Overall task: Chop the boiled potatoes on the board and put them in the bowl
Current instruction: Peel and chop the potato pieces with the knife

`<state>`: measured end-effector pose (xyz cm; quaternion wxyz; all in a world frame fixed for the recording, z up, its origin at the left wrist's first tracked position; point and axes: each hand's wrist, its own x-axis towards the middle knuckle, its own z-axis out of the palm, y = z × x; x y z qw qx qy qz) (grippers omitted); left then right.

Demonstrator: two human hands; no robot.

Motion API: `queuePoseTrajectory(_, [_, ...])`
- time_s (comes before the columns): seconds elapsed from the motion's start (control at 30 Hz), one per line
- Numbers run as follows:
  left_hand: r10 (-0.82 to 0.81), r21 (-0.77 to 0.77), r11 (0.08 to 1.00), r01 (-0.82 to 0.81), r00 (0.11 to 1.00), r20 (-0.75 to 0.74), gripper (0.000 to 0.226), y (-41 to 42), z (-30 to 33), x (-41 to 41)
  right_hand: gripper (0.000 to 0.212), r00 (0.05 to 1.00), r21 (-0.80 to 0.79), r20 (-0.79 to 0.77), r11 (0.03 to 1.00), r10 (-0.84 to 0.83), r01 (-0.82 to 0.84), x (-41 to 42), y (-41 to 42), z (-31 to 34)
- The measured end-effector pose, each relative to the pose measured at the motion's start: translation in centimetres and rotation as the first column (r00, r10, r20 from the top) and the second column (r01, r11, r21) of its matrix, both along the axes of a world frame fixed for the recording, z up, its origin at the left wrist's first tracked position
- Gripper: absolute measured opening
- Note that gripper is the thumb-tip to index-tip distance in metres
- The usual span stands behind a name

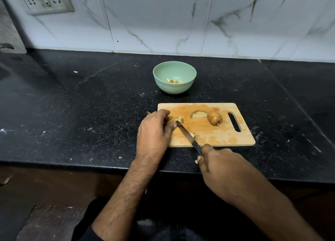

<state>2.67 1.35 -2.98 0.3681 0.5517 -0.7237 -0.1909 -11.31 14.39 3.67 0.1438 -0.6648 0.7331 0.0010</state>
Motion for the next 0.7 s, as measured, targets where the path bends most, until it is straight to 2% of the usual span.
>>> queuePoseTrajectory(0.1, [0.001, 0.064, 0.998, 0.005, 0.995, -0.103, 0.036, 0.2, 0.2, 0.5, 0.027, 1.000, -0.052, 0.004, 0.999, -0.005, 0.005, -0.1, -0.3, 0.6])
queuePoseTrajectory(0.33, [0.035, 0.042, 0.999, -0.032, 0.997, -0.065, 0.010, 0.2, 0.4, 0.3, 0.028, 1.000, -0.104, 0.004, 0.995, 0.008, -0.008, 0.6, -2.9, 1.1])
queuePoseTrajectory(0.7, [0.057, 0.028, 0.998, -0.057, 0.998, 0.005, 0.003, 0.0, 0.2, -0.1, 0.026, 0.998, -0.087, -0.042, 0.995, 0.044, -0.048, 1.8, -3.4, -0.5])
